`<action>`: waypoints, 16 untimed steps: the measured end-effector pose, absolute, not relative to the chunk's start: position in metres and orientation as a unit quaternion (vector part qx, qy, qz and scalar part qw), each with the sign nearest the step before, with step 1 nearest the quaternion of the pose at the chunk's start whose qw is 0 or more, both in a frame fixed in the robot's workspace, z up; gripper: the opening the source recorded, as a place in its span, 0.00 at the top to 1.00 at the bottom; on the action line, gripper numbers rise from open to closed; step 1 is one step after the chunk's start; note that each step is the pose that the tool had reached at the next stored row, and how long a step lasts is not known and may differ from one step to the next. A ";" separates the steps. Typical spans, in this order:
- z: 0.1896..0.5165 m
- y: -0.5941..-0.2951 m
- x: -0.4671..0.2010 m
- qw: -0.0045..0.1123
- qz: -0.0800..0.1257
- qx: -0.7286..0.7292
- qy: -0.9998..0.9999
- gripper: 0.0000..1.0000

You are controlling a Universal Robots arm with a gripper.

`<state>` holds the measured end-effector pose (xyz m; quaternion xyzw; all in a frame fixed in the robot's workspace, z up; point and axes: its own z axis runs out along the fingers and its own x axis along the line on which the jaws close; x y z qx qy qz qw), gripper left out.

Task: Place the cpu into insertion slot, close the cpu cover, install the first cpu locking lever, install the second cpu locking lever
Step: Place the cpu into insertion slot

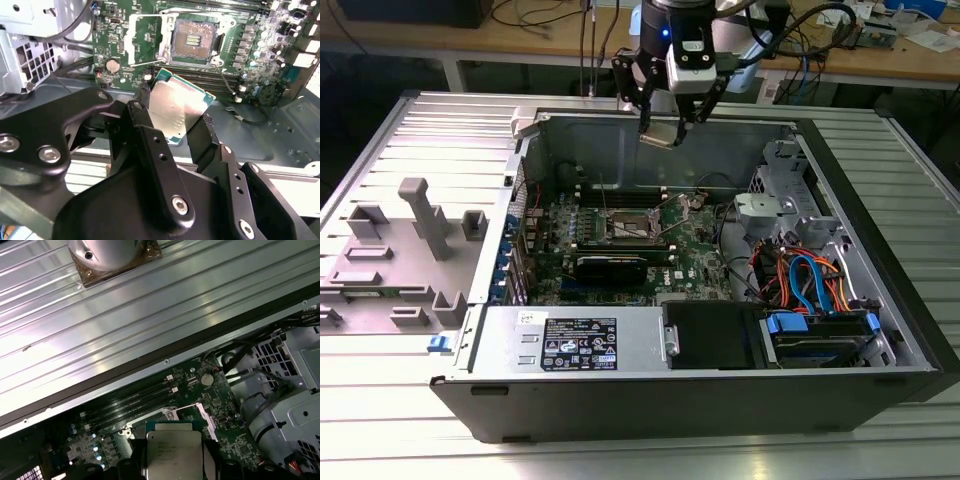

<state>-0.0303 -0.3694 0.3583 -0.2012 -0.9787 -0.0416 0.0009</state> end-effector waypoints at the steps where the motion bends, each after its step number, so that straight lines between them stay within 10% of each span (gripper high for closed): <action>1: 0.358 -0.370 -0.032 0.001 -0.042 -0.201 -0.979 0.46; 16: 0.351 -0.372 -0.034 -0.003 -0.041 -0.303 -0.952 0.46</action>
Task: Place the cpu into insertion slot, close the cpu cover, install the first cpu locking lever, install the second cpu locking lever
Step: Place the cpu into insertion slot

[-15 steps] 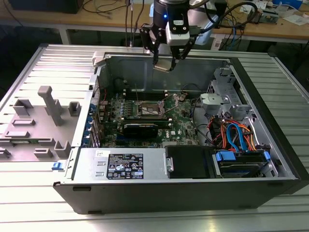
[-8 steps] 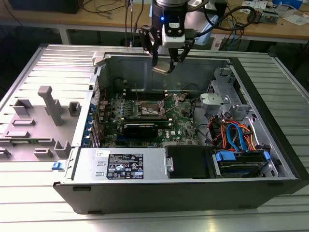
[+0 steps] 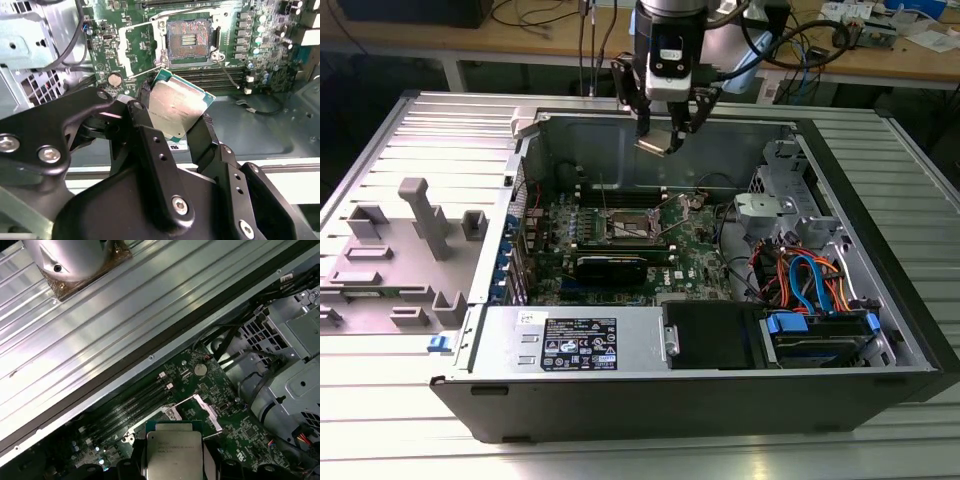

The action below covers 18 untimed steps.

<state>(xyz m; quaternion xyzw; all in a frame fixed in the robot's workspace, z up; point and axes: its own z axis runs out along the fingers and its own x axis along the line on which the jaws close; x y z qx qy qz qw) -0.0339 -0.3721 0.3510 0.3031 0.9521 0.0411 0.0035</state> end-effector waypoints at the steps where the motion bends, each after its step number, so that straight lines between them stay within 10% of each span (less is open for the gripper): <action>1: 0.351 -0.372 -0.034 0.004 0.041 0.310 0.950 0.46; 18: 0.346 -0.375 -0.034 0.008 0.037 0.411 0.911 0.46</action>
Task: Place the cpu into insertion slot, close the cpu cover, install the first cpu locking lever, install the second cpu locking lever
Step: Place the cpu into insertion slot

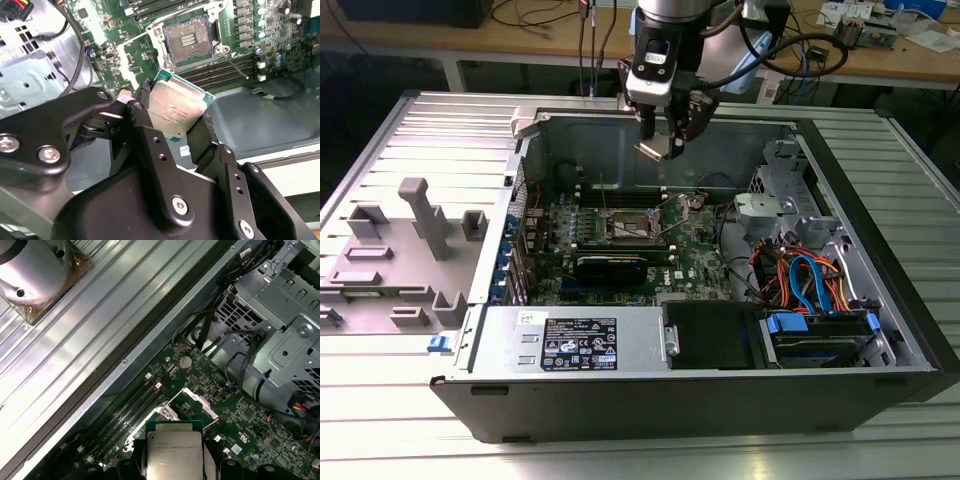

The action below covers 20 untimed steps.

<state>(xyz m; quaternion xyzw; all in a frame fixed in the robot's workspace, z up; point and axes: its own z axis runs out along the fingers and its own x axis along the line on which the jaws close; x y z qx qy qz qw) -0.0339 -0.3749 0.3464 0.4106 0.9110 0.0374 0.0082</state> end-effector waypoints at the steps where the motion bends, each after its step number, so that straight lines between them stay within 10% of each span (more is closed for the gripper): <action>1: 0.346 -0.375 -0.034 0.008 0.037 0.415 0.909 0.46; 20: 0.340 -0.382 -0.034 0.010 0.036 0.481 0.876 0.46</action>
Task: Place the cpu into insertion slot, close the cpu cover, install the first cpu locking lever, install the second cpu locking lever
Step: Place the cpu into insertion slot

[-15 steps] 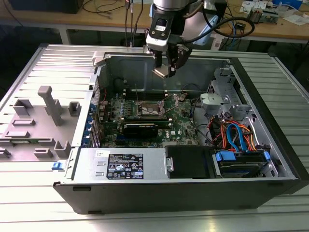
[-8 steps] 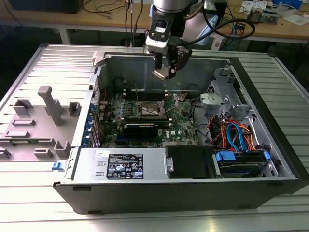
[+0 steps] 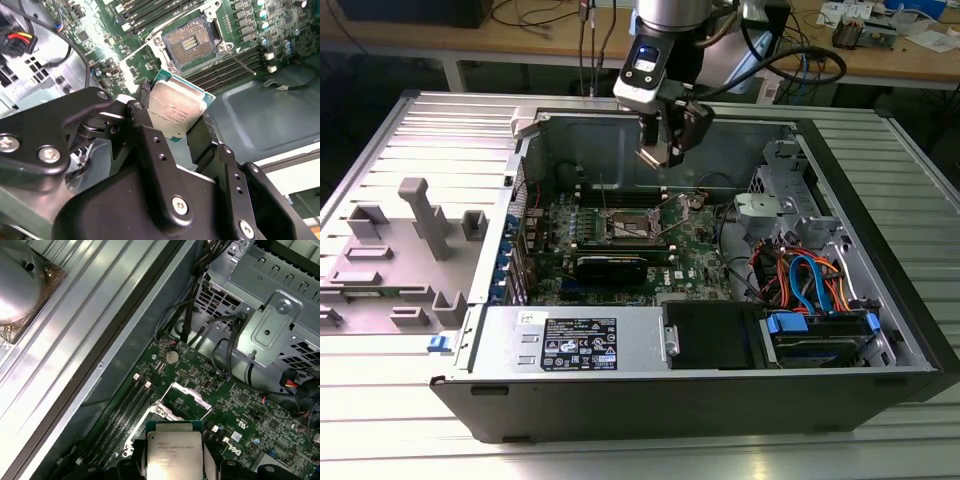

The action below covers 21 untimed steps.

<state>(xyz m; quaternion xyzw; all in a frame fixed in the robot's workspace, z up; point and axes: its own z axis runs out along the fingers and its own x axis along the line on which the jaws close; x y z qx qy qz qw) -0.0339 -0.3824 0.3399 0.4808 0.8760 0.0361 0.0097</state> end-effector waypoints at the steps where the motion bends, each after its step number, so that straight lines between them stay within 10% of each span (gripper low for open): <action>1: 0.339 -0.382 -0.034 0.010 0.036 0.491 0.870 0.46; 21: 0.336 -0.383 -0.034 0.012 0.035 0.534 0.845 0.46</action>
